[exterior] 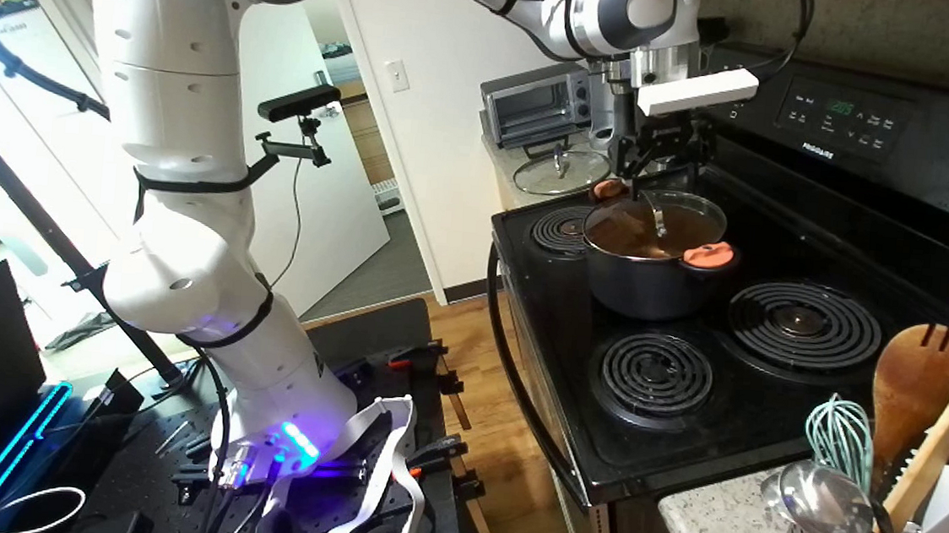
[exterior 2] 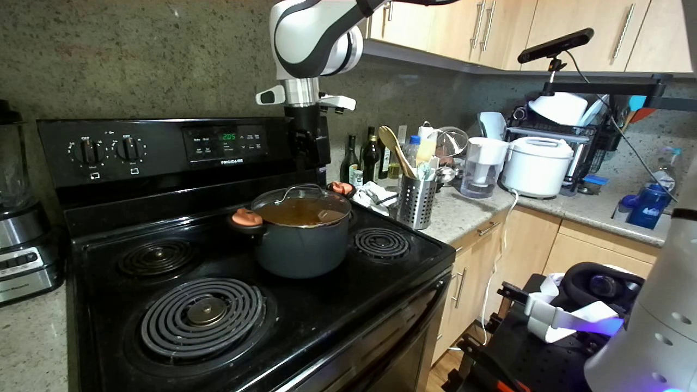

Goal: Remove the glass lid from the pot on the stove

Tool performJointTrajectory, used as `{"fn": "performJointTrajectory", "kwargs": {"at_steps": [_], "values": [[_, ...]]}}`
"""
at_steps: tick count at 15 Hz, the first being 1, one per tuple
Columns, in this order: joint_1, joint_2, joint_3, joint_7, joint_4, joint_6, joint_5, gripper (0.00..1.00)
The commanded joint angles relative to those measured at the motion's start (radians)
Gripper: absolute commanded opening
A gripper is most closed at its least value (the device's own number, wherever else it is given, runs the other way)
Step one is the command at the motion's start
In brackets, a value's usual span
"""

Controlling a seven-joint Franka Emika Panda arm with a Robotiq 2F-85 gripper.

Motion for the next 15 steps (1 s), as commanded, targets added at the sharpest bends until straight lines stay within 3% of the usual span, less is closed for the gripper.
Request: {"fn": "performJointTrajectory", "kwargs": {"at_steps": [1, 6, 15], "values": [[0.006, -0.009, -0.003, 0.011, -0.019, 0.054, -0.054, 1.0], [0.012, -0.015, -0.002, 0.03, -0.029, 0.035, -0.081, 1.0], [0.018, -0.023, 0.029, 0.024, -0.055, 0.02, -0.033, 1.0]]}}
